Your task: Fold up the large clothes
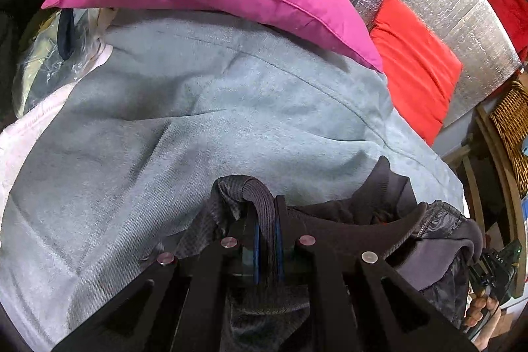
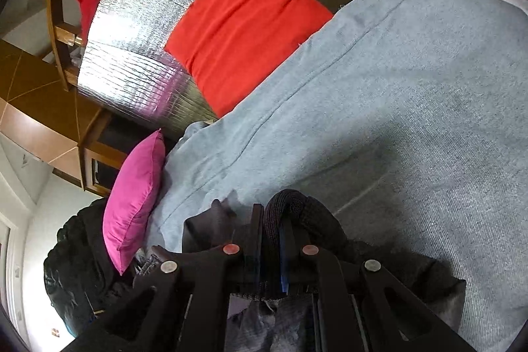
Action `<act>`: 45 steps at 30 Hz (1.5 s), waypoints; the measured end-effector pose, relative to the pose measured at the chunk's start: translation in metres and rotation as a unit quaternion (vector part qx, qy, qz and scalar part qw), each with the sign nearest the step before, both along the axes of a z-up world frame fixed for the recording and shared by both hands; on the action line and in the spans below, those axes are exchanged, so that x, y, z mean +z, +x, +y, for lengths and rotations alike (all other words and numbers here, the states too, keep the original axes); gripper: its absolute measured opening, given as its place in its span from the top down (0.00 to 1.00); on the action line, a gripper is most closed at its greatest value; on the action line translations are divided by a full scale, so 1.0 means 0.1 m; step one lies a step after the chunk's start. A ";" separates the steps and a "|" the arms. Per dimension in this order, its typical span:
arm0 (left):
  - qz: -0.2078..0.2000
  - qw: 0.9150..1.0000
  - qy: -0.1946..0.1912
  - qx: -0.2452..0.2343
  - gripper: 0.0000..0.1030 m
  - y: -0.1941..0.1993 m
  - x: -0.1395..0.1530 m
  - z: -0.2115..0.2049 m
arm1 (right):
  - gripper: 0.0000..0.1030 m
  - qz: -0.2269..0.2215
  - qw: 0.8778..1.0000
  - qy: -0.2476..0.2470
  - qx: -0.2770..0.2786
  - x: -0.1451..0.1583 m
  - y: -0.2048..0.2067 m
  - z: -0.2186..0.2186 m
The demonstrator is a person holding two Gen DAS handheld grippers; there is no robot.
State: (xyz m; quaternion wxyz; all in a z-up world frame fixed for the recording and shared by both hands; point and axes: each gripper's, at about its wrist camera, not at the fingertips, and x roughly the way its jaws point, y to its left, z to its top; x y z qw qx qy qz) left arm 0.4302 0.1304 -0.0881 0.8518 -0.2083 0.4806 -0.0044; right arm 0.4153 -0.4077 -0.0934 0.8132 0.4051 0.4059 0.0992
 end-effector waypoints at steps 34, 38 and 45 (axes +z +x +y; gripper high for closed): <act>-0.053 0.992 0.016 0.112 0.31 -0.26 0.33 0.49 | 0.14 -0.034 0.998 -0.047 -0.015 0.38 -0.16 0.03; -0.068 0.992 0.106 0.017 0.31 -0.32 0.36 0.22 | 0.14 -0.052 0.989 -0.127 0.054 0.55 -0.22 0.24; -0.064 0.971 0.184 -0.138 0.31 -0.18 0.15 -0.35 | 0.15 -0.026 0.935 -0.316 0.161 0.41 -0.09 0.77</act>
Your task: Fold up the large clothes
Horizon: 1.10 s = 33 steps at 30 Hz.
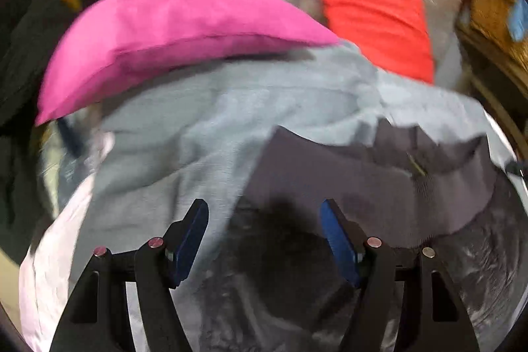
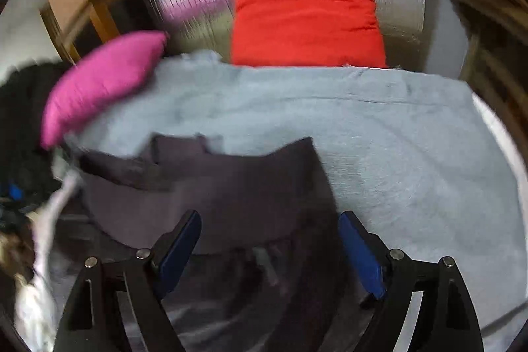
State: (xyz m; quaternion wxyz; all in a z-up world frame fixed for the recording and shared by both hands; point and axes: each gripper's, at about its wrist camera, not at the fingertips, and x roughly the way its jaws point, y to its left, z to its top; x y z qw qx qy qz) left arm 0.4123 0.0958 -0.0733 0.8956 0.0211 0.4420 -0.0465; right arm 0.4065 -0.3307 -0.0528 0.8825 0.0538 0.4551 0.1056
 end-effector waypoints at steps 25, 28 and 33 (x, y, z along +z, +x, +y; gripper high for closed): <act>0.053 0.996 0.017 0.077 1.00 0.41 -0.50 0.27 | 0.86 0.025 0.999 -0.029 -0.038 -0.38 0.35 -0.28; 0.039 0.996 -0.024 0.070 0.86 0.34 -0.38 0.34 | 0.82 0.028 0.998 0.025 -0.054 -0.41 0.37 -0.37; 0.004 0.999 -0.023 0.046 0.35 0.33 -0.21 0.28 | 0.33 0.006 0.995 0.078 -0.063 -0.27 0.28 -0.48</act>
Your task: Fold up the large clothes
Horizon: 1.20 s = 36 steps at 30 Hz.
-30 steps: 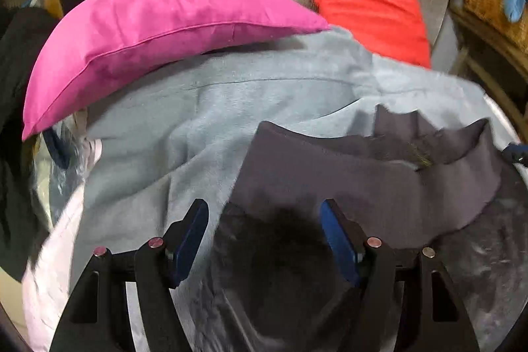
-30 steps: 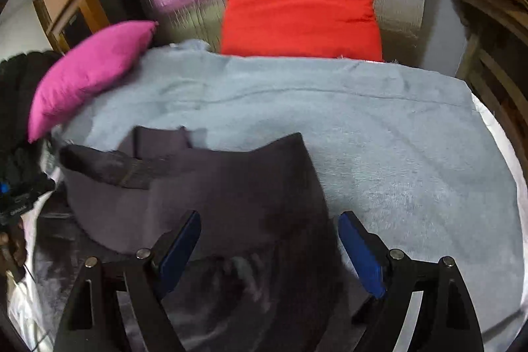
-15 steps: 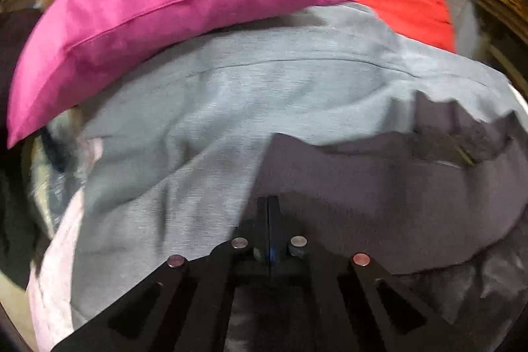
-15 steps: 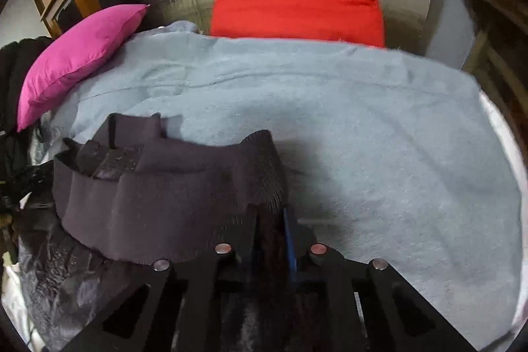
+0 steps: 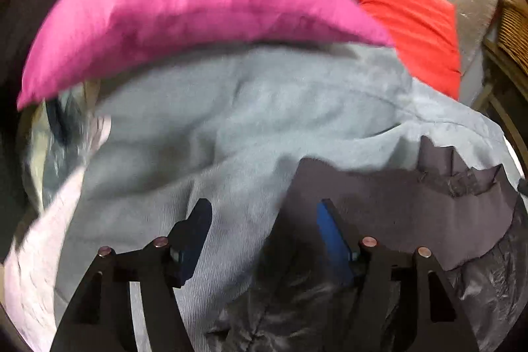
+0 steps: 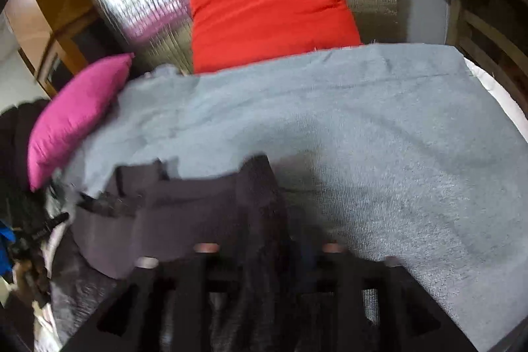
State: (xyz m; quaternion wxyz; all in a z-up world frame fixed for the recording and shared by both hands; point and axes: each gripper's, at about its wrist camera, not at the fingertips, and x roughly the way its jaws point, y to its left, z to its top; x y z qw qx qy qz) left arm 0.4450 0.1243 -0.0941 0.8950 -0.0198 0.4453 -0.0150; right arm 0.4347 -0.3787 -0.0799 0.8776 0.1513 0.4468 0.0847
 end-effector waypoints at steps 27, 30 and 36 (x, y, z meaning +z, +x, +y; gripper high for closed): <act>0.070 0.992 0.104 0.018 0.89 0.33 -0.50 -0.33 | 0.90 0.062 0.986 -0.139 -0.067 -0.34 0.23 -0.01; 0.040 0.995 0.087 0.016 0.85 0.21 -0.32 -0.37 | 0.89 0.059 0.993 -0.069 -0.078 -0.28 0.14 -0.18; -0.035 0.997 0.050 0.048 0.38 -0.23 0.23 -0.27 | 0.20 -0.002 0.997 -0.015 -0.072 0.18 -0.22 -0.21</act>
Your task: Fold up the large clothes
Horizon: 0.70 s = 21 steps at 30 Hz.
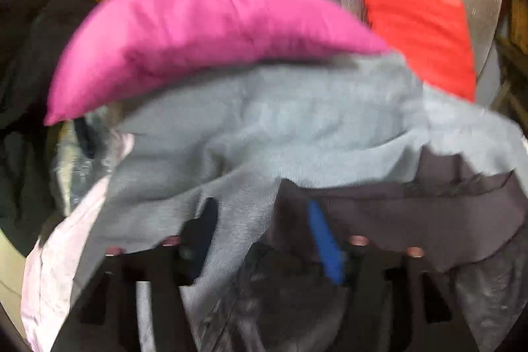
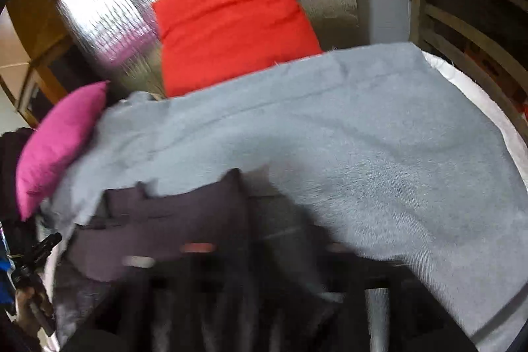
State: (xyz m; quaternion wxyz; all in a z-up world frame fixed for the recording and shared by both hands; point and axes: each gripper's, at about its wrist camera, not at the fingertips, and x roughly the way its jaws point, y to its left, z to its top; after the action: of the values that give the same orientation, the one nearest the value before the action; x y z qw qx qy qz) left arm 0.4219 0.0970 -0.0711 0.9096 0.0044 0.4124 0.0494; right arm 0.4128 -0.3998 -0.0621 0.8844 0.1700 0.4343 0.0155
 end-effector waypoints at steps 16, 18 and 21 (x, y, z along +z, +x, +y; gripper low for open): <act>0.058 0.995 0.010 -0.084 0.38 -0.87 -0.39 -0.80 | 0.31 0.078 0.978 -0.188 0.047 -0.28 -0.34 0.45; 0.050 0.995 -0.036 -0.076 0.38 -0.93 -0.29 -0.69 | 0.31 0.062 0.983 -0.169 0.048 -0.13 -0.48 0.39; 0.020 0.994 -0.080 -0.077 0.36 -1.16 -0.09 -0.47 | 0.31 0.041 0.990 -0.126 0.048 0.01 -0.66 0.25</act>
State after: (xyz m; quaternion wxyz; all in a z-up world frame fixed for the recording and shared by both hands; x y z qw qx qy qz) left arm 0.3062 0.0503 -0.0797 0.8996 -0.0357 0.4319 -0.0540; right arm 0.3470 -0.3743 -0.0613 0.8786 0.0370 0.4762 -0.0035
